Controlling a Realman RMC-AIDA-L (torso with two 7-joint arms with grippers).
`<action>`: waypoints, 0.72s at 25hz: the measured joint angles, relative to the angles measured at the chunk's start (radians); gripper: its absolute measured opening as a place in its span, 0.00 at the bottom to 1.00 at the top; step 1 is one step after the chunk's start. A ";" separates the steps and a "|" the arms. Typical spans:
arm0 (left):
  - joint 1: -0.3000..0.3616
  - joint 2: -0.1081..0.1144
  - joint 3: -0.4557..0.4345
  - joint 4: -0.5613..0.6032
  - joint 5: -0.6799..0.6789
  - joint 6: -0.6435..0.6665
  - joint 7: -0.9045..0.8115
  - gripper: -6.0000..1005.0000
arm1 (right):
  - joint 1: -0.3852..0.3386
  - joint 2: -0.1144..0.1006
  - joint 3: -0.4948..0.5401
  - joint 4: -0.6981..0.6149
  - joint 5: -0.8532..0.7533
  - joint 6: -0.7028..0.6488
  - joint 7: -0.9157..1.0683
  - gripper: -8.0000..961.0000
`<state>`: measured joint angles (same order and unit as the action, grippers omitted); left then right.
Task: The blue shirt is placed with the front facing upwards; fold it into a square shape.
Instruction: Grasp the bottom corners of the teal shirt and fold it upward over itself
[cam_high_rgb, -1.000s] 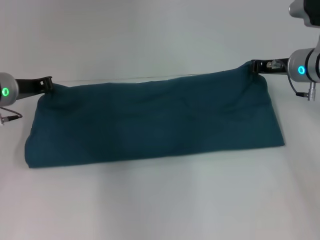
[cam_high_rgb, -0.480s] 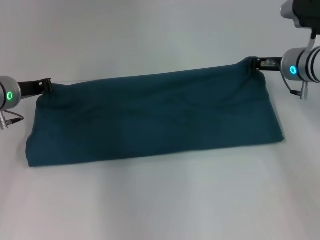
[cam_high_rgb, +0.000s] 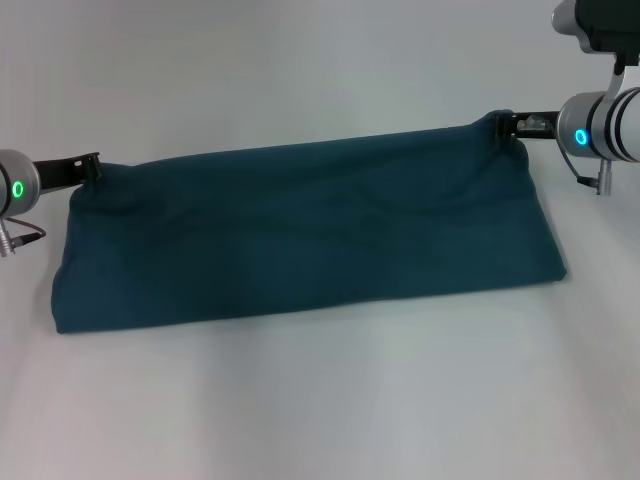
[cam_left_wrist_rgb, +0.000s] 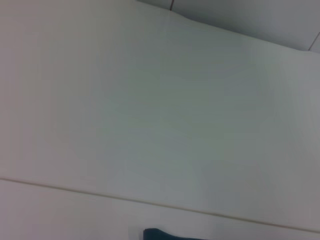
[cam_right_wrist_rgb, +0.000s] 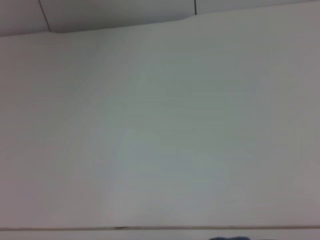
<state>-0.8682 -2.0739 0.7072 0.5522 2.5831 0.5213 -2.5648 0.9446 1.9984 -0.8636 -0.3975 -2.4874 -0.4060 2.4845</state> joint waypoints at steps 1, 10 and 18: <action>0.000 0.000 0.000 0.000 0.000 -0.001 0.000 0.04 | 0.000 -0.001 0.000 0.000 -0.002 -0.001 0.001 0.08; -0.004 -0.005 0.009 0.000 0.001 -0.006 0.009 0.06 | 0.002 -0.005 0.000 -0.008 -0.007 -0.049 0.004 0.08; -0.005 0.000 0.007 0.000 0.001 -0.006 -0.086 0.08 | 0.023 -0.032 0.005 -0.015 -0.058 -0.054 0.009 0.20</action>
<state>-0.8729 -2.0742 0.7138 0.5517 2.5840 0.5150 -2.6503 0.9673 1.9663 -0.8584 -0.4127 -2.5449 -0.4605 2.4932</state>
